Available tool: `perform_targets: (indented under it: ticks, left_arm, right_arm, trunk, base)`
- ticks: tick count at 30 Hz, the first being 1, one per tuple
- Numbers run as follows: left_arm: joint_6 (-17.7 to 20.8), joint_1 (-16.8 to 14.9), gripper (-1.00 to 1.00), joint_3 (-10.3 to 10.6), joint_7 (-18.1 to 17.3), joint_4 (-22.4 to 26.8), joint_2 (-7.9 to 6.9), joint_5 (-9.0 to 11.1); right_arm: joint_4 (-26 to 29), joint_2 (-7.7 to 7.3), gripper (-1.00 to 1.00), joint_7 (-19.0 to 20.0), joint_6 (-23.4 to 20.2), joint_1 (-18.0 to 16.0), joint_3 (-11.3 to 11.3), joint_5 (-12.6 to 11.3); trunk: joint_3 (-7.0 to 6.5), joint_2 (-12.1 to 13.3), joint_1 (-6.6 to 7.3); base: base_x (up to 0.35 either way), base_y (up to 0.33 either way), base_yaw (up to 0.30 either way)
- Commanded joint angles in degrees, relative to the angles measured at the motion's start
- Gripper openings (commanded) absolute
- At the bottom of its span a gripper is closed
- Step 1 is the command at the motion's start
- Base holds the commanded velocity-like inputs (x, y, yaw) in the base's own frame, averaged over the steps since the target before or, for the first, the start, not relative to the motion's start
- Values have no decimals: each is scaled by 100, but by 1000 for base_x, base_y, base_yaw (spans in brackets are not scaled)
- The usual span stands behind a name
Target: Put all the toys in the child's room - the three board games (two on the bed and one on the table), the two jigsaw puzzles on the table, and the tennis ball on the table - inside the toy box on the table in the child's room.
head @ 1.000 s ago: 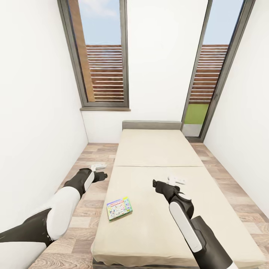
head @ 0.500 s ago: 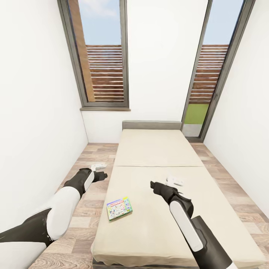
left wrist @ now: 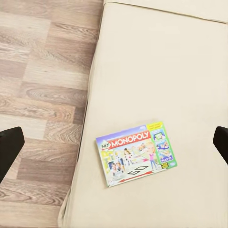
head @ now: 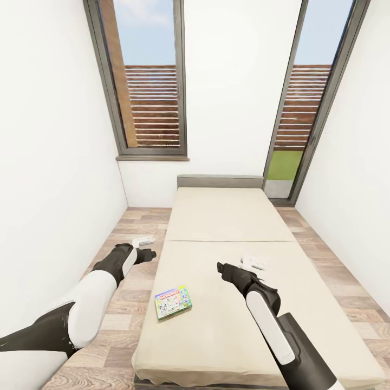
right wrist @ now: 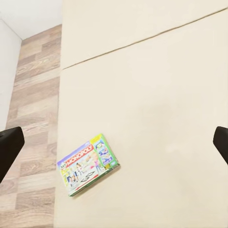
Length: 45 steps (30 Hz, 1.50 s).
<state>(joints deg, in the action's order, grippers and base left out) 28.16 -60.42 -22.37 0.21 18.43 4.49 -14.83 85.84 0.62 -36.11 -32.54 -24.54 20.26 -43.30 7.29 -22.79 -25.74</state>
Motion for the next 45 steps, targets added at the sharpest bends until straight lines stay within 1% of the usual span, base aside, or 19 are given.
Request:
perform_targets:
  ticks: [1,4,9,10,11,12,13,15,17,20,25,27,35,41,45]
  left_arm:
    - [26,-5,100,-38,5,11,10,-33]
    - [24,-5,100,-38,7,11,14,-30]
    - [20,-5,100,-39,6,16,34,-31]
    - [18,-5,100,-39,6,18,60,-33]
    - [16,-5,100,-36,3,19,91,-37]
    - [14,-5,100,-35,2,19,106,-39]
    - [2,-5,100,-33,-2,20,131,-41]
    - [-44,-5,100,-28,-6,20,155,-44]
    - [-89,-5,100,-25,-9,20,174,-45]
    - [-123,-5,100,-23,-2,21,200,-46]
    - [-129,-5,100,-22,13,21,242,-50]
    - [-121,-5,100,-25,29,21,268,-52]
    - [-90,-8,100,-29,37,35,278,-55]
    - [-90,-13,100,-24,57,274,359,-60]
    - [-91,-14,100,-19,30,314,339,-55]
  right_arm:
    - [9,-2,100,-54,-9,-7,8,-48]
    - [24,-5,100,-54,-12,-7,11,-47]
    - [261,-8,100,-67,-35,-4,70,-44]
    - [320,-11,100,-82,-42,-4,184,-35]
    - [361,-12,100,-99,-48,-5,357,-22]
    - [375,-11,100,-108,-50,-3,451,-15]
    - [396,-9,100,-127,-54,-5,633,-1]
    - [414,-2,100,-170,-58,-6,827,11]
    - [423,10,100,-239,-85,-6,952,21]
    - [430,50,100,-391,-246,-24,1059,30]
    - [432,67,100,-506,-383,-35,1082,38]
    - [433,41,100,-523,-408,-39,1079,40]
    - [433,-12,100,-515,-422,-42,1052,40]
    - [433,-20,100,-492,-418,-35,973,41]
    - [433,9,100,-480,-406,-31,964,41]
  trunk:
    - [13,-13,-4]
    - [13,-13,-4]
    - [13,-13,-4]
    - [13,-13,-4]
    - [13,-13,-4]
    - [13,-13,-4]
    - [13,-13,-4]
    - [13,-13,-4]
    - [13,-13,-4]
    - [13,-13,-4]
    - [13,-13,-4]
    - [13,-13,-4]
    - [13,-13,-4]
    - [13,-13,-4]
    - [13,-13,-4]
  base:
    - [0,0,0]
    - [0,0,0]
    - [0,0,0]
    - [0,0,0]
    - [0,0,0]
    - [0,0,0]
    - [0,0,0]
    - [0,0,0]
    - [0,0,0]
    - [0,0,0]
    - [0,0,0]
    - [0,0,0]
    - [0,0,0]
    - [0,0,0]
    - [0,0,0]
